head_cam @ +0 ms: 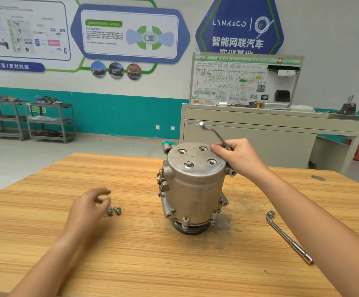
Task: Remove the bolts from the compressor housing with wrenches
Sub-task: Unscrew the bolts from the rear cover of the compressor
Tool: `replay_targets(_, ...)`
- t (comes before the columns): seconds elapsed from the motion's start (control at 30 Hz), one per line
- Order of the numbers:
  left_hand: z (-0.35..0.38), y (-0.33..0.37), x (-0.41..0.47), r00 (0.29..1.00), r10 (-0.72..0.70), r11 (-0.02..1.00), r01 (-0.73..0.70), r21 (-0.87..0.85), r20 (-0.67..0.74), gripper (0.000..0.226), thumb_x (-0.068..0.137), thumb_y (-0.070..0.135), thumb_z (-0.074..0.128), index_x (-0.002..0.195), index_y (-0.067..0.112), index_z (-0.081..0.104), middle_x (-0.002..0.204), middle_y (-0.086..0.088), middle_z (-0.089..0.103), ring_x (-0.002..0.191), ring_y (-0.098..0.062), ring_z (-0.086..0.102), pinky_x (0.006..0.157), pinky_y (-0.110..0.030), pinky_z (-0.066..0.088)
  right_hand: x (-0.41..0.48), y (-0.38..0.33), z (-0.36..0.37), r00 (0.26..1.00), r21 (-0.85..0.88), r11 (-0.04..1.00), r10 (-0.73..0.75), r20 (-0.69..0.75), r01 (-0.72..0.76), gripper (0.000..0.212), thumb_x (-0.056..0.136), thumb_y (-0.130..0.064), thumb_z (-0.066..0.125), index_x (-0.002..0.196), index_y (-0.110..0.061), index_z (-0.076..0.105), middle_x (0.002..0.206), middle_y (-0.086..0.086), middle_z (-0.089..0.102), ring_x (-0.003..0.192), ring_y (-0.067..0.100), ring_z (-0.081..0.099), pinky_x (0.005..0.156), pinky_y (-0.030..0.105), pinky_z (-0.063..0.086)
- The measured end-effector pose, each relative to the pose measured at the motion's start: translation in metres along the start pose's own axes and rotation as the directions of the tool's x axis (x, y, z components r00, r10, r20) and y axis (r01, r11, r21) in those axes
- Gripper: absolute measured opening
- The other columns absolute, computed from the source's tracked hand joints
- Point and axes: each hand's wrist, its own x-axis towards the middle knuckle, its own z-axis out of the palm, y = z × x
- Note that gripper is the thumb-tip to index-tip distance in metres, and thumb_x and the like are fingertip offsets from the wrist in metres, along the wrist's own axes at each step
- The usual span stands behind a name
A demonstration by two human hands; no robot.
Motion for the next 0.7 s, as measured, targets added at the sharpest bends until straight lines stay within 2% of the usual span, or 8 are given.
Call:
replay_targets(0.07,0.003,0.041,0.003,0.991,0.115,0.978,-0.126,-0.165,-0.072,0.028,0.09,0.016,0.06,0.118,0.013,0.062,0.107,0.007,0.06,0.087,-0.012,0.057,0.073,-0.026,0.046,-0.002,-0.004,-0.002,0.999,-0.066,0.997,-0.038,0.0,0.038,0.02,0.084,-0.036,0.063,0.085,-0.016,0.069,0.053,-0.004,0.059,0.034,0.006,0.05,0.033,0.018,0.039)
replay_targets(0.17,0.011,0.105,0.014,0.967,0.214,0.909,-0.249,-0.335,-0.14,0.031,0.095,0.022,0.052,0.125,0.017,0.057,0.117,0.013,0.053,0.102,-0.004,0.051,0.073,-0.009,0.037,-0.01,-0.008,-0.007,0.992,-0.113,0.99,-0.099,-0.079,0.089,0.02,0.086,-0.042,0.057,0.095,-0.025,0.066,0.065,-0.005,0.064,0.044,0.0,0.055,0.043,0.014,0.042)
replay_targets(0.23,0.016,0.136,0.022,0.977,0.199,0.865,-0.213,-0.455,-0.078,0.032,0.097,0.026,0.049,0.127,0.018,0.054,0.117,0.013,0.053,0.103,-0.002,0.05,0.069,-0.002,0.036,-0.021,-0.008,-0.013,0.986,-0.144,0.985,-0.114,-0.125,0.096,0.03,0.09,-0.037,0.051,0.096,-0.015,0.07,0.069,-0.005,0.065,0.052,0.002,0.053,0.054,0.021,0.043)
replay_targets(0.3,0.019,0.151,0.026,0.979,0.201,0.833,-0.15,-0.532,0.04,0.029,0.096,0.028,0.05,0.123,0.019,0.057,0.111,0.011,0.057,0.099,-0.006,0.055,0.067,-0.002,0.041,-0.036,-0.009,-0.02,0.985,-0.187,0.977,-0.126,-0.115,0.103,0.029,0.091,-0.032,0.049,0.103,-0.015,0.069,0.061,-0.015,0.062,0.055,0.005,0.054,0.055,0.022,0.043)
replay_targets(0.37,0.021,0.152,0.024,0.973,0.215,0.835,-0.142,-0.531,0.078,0.014,0.094,0.026,0.054,0.105,0.024,0.063,0.102,0.008,0.063,0.098,-0.012,0.059,0.075,-0.016,0.049,-0.052,-0.012,-0.026,0.986,-0.274,0.952,-0.156,-0.05,0.137,0.028,0.091,-0.031,0.05,0.113,-0.025,0.066,0.053,-0.026,0.057,0.055,-0.003,0.054,0.049,0.011,0.039)
replay_targets(0.43,0.022,0.145,0.018,0.981,0.19,0.839,-0.136,-0.526,0.048,0.008,0.093,0.025,0.056,0.097,0.026,0.063,0.104,0.001,0.064,0.097,-0.015,0.06,0.077,-0.029,0.051,-0.068,-0.016,-0.027,0.984,-0.375,0.911,-0.173,0.035,0.173,0.029,0.09,-0.035,0.049,0.116,-0.035,0.062,0.048,-0.028,0.053,0.05,-0.001,0.051,0.047,0.012,0.037)
replay_targets(0.57,0.023,0.133,0.003,0.987,0.142,0.83,-0.157,-0.535,-0.07,0.01,0.091,0.025,0.06,0.099,0.025,0.064,0.097,0.009,0.062,0.091,-0.012,0.059,0.08,-0.028,0.048,-0.084,-0.023,-0.02,0.98,-0.468,0.862,-0.178,0.087,0.198,0.03,0.092,-0.037,0.047,0.12,-0.041,0.057,0.055,-0.022,0.049,0.053,-0.002,0.035,0.055,0.021,0.034)
replay_targets(0.7,0.029,0.133,-0.018,0.973,0.117,0.818,-0.209,-0.535,-0.201,0.009,0.088,0.022,0.062,0.097,0.023,0.065,0.093,0.019,0.059,0.087,0.013,0.054,0.072,-0.005,0.04,-0.087,-0.03,-0.018,0.979,-0.498,0.844,-0.196,0.065,0.202,0.031,0.093,-0.039,0.043,0.122,-0.042,0.055,0.075,-0.014,0.064,0.054,-0.001,0.038,0.058,0.026,0.036)
